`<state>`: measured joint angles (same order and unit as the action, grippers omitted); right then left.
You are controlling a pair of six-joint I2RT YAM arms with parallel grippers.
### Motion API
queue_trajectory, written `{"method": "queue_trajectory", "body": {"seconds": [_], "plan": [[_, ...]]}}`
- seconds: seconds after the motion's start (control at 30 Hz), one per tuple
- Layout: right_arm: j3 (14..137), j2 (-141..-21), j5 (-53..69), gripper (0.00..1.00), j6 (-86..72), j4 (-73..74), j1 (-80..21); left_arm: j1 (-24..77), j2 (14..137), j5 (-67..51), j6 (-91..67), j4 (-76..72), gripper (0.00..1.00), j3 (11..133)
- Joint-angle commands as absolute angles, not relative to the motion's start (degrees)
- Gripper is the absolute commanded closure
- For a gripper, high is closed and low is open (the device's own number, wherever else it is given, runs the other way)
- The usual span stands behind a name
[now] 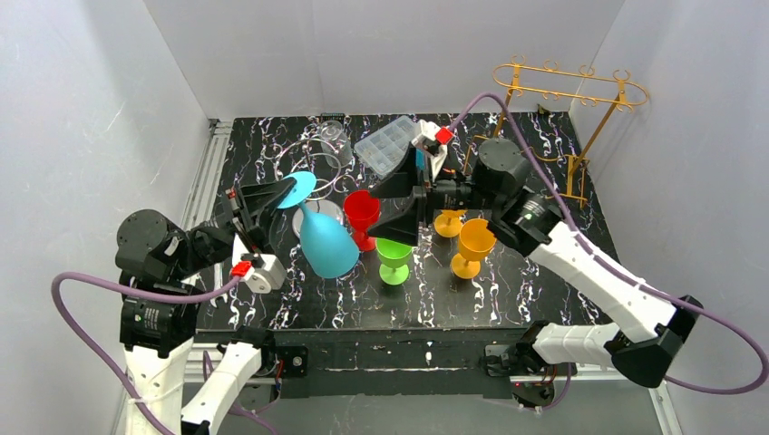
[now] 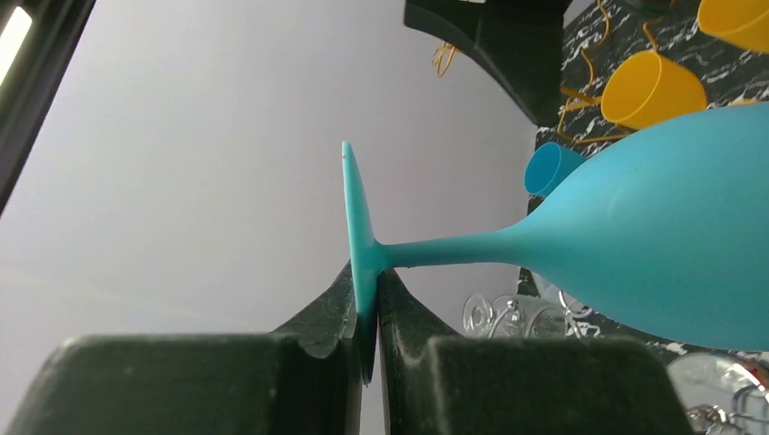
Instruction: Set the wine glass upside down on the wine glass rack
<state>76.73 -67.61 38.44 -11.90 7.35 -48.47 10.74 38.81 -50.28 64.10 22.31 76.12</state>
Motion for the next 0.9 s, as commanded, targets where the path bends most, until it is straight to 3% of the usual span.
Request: {"method": "queue_trajectory", "body": {"seconds": [0.0, 0.17, 0.6, 0.8, 0.87], "plan": [[73.37, -72.19, 42.90, 0.00, -32.72, -22.99, -51.27, 10.80, 37.50, -51.38, 71.92, 20.41, 1.00, 74.58], [76.94, -77.48, 35.75, 0.00, -23.50, -13.65, -59.95, 10.75, 37.28, -50.34, 71.85, 18.90, 1.00, 74.04], [73.54, -83.31, 28.74, 0.00, -28.21, -28.90, -64.77, 10.77, 36.11, -47.35, 72.91, 15.70, 1.00, 70.73], [70.84, -85.51, 24.46, 0.36, -27.82, -30.37, -66.88, 10.81, 36.08, -43.72, 68.71, 14.52, 1.00, 71.53], [69.77, -85.28, 21.14, 0.42, -25.62, -30.30, -68.20, 10.79, 36.16, -41.72, 65.72, 14.50, 0.83, 71.86]]}}
